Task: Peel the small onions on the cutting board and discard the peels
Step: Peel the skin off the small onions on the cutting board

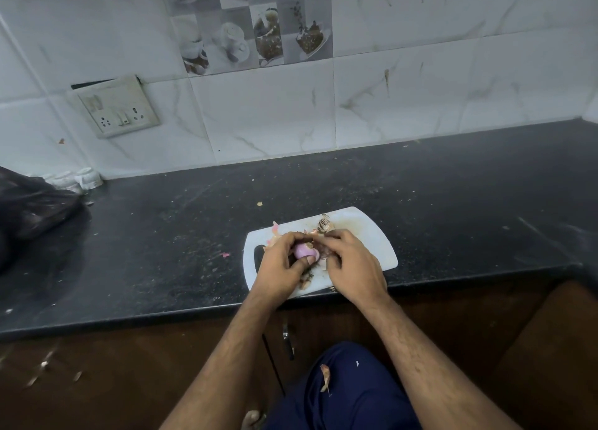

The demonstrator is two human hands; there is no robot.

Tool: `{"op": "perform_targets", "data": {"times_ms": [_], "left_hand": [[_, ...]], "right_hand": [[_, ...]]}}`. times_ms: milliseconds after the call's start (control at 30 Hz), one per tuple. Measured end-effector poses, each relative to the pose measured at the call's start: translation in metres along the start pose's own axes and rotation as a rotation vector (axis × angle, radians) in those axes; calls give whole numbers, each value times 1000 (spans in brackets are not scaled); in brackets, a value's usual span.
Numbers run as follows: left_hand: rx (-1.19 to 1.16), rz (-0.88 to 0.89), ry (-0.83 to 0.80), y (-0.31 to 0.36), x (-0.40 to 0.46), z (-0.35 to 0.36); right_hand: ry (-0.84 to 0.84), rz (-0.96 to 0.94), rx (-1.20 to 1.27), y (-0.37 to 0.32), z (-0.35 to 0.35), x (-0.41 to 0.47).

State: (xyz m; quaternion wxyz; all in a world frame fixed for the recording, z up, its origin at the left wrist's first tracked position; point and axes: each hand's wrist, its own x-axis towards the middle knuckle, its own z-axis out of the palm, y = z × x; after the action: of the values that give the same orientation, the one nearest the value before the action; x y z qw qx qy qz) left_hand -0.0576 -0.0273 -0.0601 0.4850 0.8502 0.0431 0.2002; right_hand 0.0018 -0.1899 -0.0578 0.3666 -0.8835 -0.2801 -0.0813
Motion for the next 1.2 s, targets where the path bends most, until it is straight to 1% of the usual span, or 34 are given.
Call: {"op": "perform_targets", "data": {"times_ms": [233,367,533,667,800,1033,1100,1200], "left_hand": [[-6,-18,23,-2,1,0],[11,-24,66,0,3,2],[21,-24,62,2,2,3],[80,0,54,5,2,5],[110,-13,63,6,1,7],[145,-29,31,7,3,8],[140,-37,14,8,2,7],[46,-86,2,8,-1,4]], "right_hand": [[0,-36,-90,-4,1,-2],[-7,-69,-168,-4,3,-3],[-13,-82,-249,-4,8,-5],[-11,-91,-266,-4,8,-4],[-30,-104,-305,-5,8,-2],[0,-89,-452,-14,14,-2],[14,-43,-431,-16,15,-1],[45,1,-405,-16,15,0]]}}
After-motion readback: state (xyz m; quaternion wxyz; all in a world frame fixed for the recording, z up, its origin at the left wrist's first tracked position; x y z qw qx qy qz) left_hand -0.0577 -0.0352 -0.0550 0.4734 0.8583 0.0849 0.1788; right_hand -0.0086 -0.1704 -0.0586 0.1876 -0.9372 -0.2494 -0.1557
